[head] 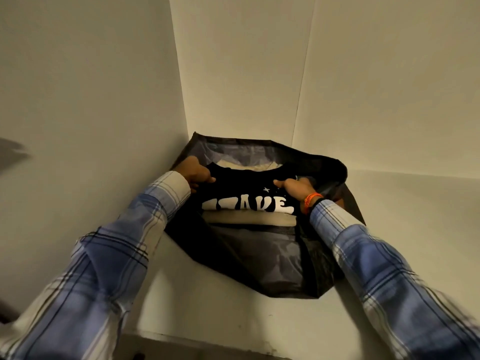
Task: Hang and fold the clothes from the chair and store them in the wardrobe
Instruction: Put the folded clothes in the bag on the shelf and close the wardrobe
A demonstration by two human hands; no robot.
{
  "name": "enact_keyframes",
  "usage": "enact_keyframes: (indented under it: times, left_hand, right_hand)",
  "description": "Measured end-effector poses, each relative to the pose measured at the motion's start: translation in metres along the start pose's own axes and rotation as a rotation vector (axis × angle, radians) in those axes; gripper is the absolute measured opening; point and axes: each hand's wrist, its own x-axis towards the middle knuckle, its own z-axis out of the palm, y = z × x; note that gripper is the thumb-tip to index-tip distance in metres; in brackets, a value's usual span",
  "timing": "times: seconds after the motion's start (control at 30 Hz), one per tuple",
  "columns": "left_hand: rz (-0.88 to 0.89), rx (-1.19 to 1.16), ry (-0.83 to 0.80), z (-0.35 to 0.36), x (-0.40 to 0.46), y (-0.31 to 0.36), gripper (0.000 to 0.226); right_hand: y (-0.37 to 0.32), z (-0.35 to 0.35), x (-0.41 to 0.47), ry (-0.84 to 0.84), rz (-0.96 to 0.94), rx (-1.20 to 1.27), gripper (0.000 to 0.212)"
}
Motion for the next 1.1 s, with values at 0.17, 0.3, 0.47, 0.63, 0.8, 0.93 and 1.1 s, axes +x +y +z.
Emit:
enact_keyframes:
  times: [0.17,0.3,0.47,0.63,0.8,0.93,1.1]
  left_hand:
    - [0.209,0.538,0.575,0.007,-0.006,-0.012,0.032]
    - [0.047,0.465,0.733,0.007,-0.006,-0.01,0.036]
    - [0.112,0.575,0.427,-0.016,-0.015,-0.012,0.034]
    - [0.169,0.553,0.521,-0.036,-0.028,0.002,0.035]
    - [0.161,0.556,0.549,-0.053,-0.03,0.006,0.037]
    - [0.162,0.534,0.539,-0.054,-0.03,0.002,0.039]
    - [0.138,0.524,0.524,-0.055,-0.029,0.004,0.041]
  right_hand:
    - [0.0,0.004,0.001,-0.023,-0.096,-0.1,0.051]
    - [0.003,0.003,0.004,-0.008,-0.127,-0.147,0.055]
    - [0.007,0.005,0.009,-0.018,-0.142,-0.208,0.057]
    - [0.005,0.02,0.008,-0.054,-0.178,-0.159,0.062]
    - [-0.001,0.058,0.0,-0.121,-0.26,-0.126,0.042]
    - [0.001,0.085,0.004,-0.158,-0.22,-0.124,0.075]
    - [-0.004,0.082,0.0,-0.069,-0.209,-0.341,0.104]
